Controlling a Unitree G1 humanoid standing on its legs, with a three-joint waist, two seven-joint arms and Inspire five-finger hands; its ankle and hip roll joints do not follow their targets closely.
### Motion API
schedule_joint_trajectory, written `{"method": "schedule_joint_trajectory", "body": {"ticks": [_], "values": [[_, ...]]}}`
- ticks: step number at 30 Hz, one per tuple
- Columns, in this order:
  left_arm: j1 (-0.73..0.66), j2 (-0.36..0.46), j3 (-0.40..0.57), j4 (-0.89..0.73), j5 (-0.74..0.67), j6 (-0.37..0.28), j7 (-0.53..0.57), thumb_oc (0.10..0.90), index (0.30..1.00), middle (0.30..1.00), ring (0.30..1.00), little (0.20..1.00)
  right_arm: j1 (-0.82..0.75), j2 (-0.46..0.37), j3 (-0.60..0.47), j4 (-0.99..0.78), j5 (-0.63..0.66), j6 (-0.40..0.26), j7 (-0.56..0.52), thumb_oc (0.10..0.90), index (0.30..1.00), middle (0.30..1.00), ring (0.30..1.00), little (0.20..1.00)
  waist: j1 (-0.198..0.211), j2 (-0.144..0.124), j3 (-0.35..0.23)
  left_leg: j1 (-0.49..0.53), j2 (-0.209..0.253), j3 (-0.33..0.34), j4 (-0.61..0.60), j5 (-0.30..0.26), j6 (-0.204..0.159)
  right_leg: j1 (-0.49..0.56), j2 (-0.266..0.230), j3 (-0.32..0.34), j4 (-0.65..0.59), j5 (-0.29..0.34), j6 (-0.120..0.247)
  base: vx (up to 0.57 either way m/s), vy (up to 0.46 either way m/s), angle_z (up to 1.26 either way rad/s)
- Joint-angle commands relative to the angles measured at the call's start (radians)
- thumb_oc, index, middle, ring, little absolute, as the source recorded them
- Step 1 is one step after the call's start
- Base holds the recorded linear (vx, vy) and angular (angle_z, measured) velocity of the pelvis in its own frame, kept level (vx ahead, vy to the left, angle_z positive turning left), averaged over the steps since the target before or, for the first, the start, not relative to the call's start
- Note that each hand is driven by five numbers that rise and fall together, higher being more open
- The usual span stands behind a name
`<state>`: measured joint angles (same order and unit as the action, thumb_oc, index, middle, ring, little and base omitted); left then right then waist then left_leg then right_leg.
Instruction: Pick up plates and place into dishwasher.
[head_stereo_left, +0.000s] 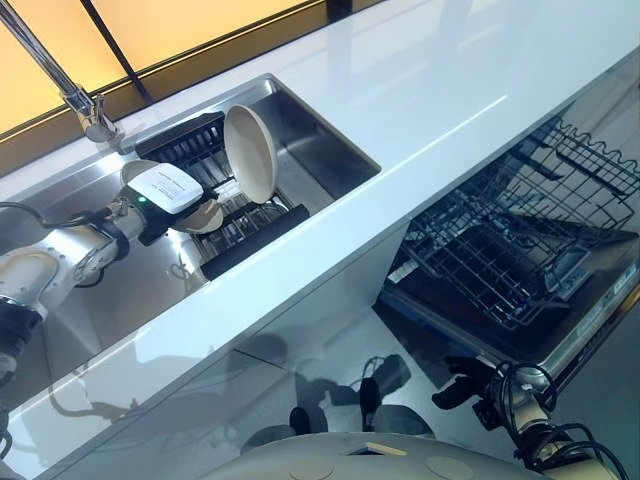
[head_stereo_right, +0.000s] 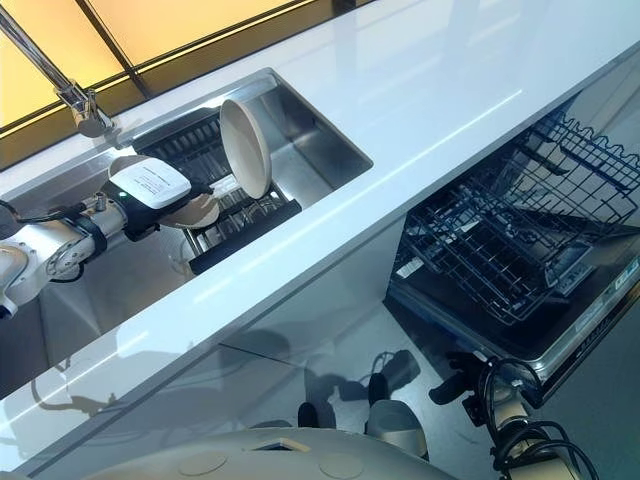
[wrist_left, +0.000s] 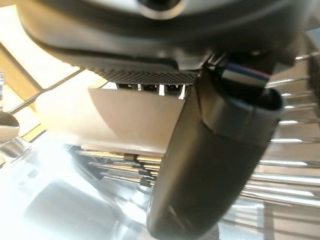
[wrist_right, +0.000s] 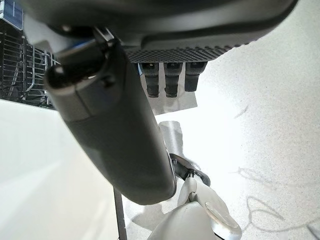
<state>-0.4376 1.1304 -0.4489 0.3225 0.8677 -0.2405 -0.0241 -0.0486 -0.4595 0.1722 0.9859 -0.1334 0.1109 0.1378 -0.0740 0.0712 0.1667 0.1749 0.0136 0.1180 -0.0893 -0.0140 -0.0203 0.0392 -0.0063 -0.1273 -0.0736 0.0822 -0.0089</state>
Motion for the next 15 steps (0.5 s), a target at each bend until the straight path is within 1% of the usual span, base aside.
{"method": "schedule_joint_trajectory", "body": {"ticks": [1, 4, 5, 6, 7, 8, 10, 13, 14, 15], "values": [[-0.189, 0.014, 0.043, 0.084, -0.002, 0.127, 0.140, 0.100, 0.300, 0.300, 0.300, 0.200, -0.029, -0.053, 0.023, -0.025, 0.047, -0.028, -0.027, 0.800, 0.900, 0.900, 0.900, 0.900, -0.012, -0.019, -0.050, -0.072, -0.125, 0.043, 0.067, -0.083, 0.090, -0.061, 0.003, 0.046, 0.151, -0.122, 0.126, -0.01, -0.008, -0.06], [-0.173, 0.012, 0.065, 0.080, -0.001, 0.152, 0.190, 0.100, 0.300, 0.300, 0.300, 0.200, -0.027, -0.053, 0.020, -0.045, 0.067, -0.039, -0.038, 0.800, 0.900, 0.900, 0.900, 0.900, -0.009, -0.020, -0.050, -0.072, -0.124, 0.041, 0.065, -0.081, 0.087, -0.055, 0.004, 0.044, 0.146, -0.122, 0.124, -0.01, -0.014, -0.01], [-0.149, 0.028, 0.095, 0.069, -0.002, 0.181, 0.184, 0.100, 0.300, 0.300, 0.300, 0.200, -0.030, -0.048, 0.027, -0.078, 0.053, -0.041, -0.025, 0.800, 0.900, 0.900, 0.900, 0.900, 0.032, -0.026, -0.044, -0.062, -0.110, 0.112, 0.068, -0.086, 0.068, -0.059, -0.090, -0.152, 0.197, -0.081, 0.152, -0.06, -0.044, -0.11], [-0.096, 0.052, 0.154, 0.043, 0.011, 0.221, 0.180, 0.100, 0.300, 0.300, 0.300, 0.200, -0.052, -0.047, 0.044, -0.122, 0.044, -0.052, 0.001, 0.800, 0.900, 0.900, 0.900, 0.900, 0.071, -0.033, -0.037, -0.055, -0.091, 0.208, 0.069, -0.090, 0.059, -0.071, -0.160, -0.298, 0.240, -0.052, 0.180, -0.07, -0.052, -0.77], [-0.059, 0.054, 0.202, 0.022, 0.034, 0.232, 0.179, 0.100, 0.300, 0.300, 0.300, 0.200, -0.063, -0.044, 0.048, -0.157, 0.048, -0.039, 0.011, 0.800, 0.900, 0.900, 0.900, 0.900, 0.082, -0.033, -0.029, -0.045, -0.080, 0.240, 0.067, -0.093, 0.059, -0.078, -0.173, -0.316, 0.258, -0.053, 0.186, -0.06, -0.023, -1.12], [-0.037, 0.054, 0.229, 0.010, 0.046, 0.237, 0.181, 0.100, 0.300, 0.300, 0.300, 0.200, -0.067, -0.043, 0.051, -0.171, 0.051, -0.040, 0.011, 0.800, 0.900, 0.900, 0.900, 0.900, 0.084, -0.031, -0.023, -0.037, -0.077, 0.252, 0.065, -0.096, 0.060, -0.079, -0.180, -0.319, 0.270, -0.058, 0.190, -0.05, -0.016, -1.56], [0.015, 0.079, 0.291, -0.018, 0.059, 0.249, 0.206, 0.100, 0.300, 0.300, 0.300, 0.200, -0.067, -0.046, 0.052, -0.248, 0.062, -0.021, 0.016, 0.800, 0.900, 0.900, 0.900, 0.900, 0.090, -0.030, -0.015, -0.031, -0.067, 0.269, 0.062, -0.095, 0.058, -0.085, -0.197, -0.345, 0.292, -0.062, 0.189, -0.05, -0.008, -0.82], [0.056, 0.136, 0.351, -0.022, 0.026, 0.259, 0.257, 0.100, 0.300, 0.300, 0.300, 0.200, -0.057, -0.053, 0.053, -0.323, 0.059, -0.032, 0.030, 0.800, 0.900, 0.900, 0.900, 0.900, 0.094, -0.029, -0.015, -0.027, -0.064, 0.268, 0.057, -0.097, 0.057, -0.088, -0.205, -0.366, 0.293, -0.070, 0.183, -0.03, 0.007, -0.32], [0.065, 0.148, 0.364, -0.020, 0.011, 0.259, 0.271, 0.100, 0.300, 0.300, 0.300, 0.200, -0.054, -0.055, 0.054, -0.331, 0.055, -0.039, 0.034, 0.800, 0.900, 0.900, 0.900, 0.900, 0.096, -0.026, -0.020, -0.014, -0.066, 0.247, 0.049, -0.114, 0.055, -0.081, -0.201, -0.352, 0.296, -0.095, 0.195, 0.04, 0.016, -0.19], [0.077, 0.168, 0.387, -0.016, -0.016, 0.257, 0.299, 0.100, 0.300, 0.300, 0.300, 0.200, -0.047, -0.059, 0.056, -0.347, 0.049, -0.056, 0.040, 0.800, 0.900, 0.900, 0.900, 0.900, 0.098, -0.026, -0.024, -0.011, -0.065, 0.246, 0.044, -0.112, 0.054, -0.075, -0.197, -0.355, 0.288, -0.104, 0.190, 0.05, 0.012, -0.11]]}}
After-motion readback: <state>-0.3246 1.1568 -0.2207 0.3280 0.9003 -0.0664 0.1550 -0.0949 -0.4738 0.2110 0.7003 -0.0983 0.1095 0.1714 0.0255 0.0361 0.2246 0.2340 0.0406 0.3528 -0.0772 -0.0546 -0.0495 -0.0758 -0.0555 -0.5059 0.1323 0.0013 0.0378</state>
